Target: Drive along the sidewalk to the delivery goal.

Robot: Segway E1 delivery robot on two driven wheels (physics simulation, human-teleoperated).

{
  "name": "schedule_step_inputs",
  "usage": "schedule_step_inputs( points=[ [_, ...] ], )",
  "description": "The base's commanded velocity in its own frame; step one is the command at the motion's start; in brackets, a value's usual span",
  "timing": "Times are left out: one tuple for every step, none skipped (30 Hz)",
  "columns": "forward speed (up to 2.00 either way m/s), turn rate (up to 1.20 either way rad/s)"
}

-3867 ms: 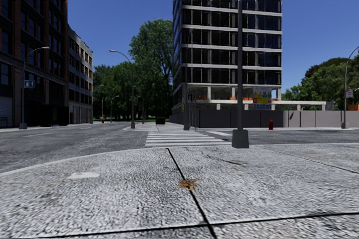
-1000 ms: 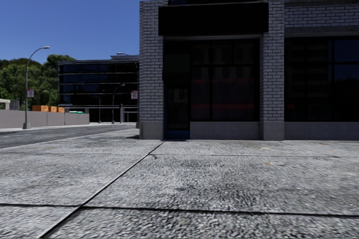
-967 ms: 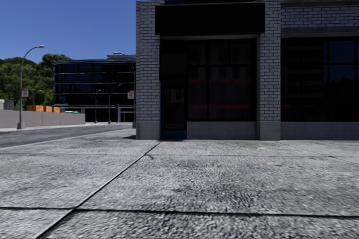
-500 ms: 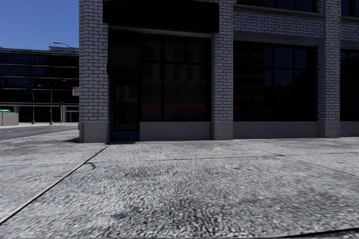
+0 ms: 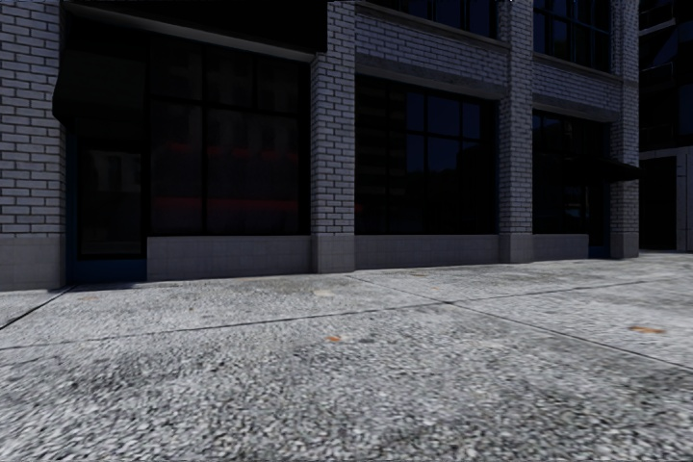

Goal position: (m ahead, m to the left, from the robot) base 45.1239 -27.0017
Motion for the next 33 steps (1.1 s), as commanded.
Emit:
schedule_step_inputs(
  points=[
    [1.13, -0.63],
    [1.14, -0.63],
    [1.14, -0.63],
    [1.14, -0.63],
    [1.15, -0.63],
    [1.16, -0.63],
    [1.18, -0.63],
    [1.18, -0.63],
    [1.23, -0.63],
    [1.28, -0.63],
    [1.33, -0.63],
    [1.40, -0.63],
    [1.40, -0.63],
    [1.43, -0.63],
    [1.44, -0.63],
    [1.45, -0.63],
    [1.45, -0.63],
    [1.46, -0.63],
    [1.46, -0.63],
    [1.48, -0.63],
    [1.50, -0.63],
    [1.50, -0.63],
    [1.52, -0.63],
    [1.53, -0.63],
    [1.54, -0.63],
    [1.54, -0.63],
    [1.54, -0.63],
    [1.55, -0.63],
    [1.55, -0.63],
    [1.57, -0.63],
    [1.59, -0.63],
    [1.59, -0.63],
    [1.63, -0.54]
  ],
)
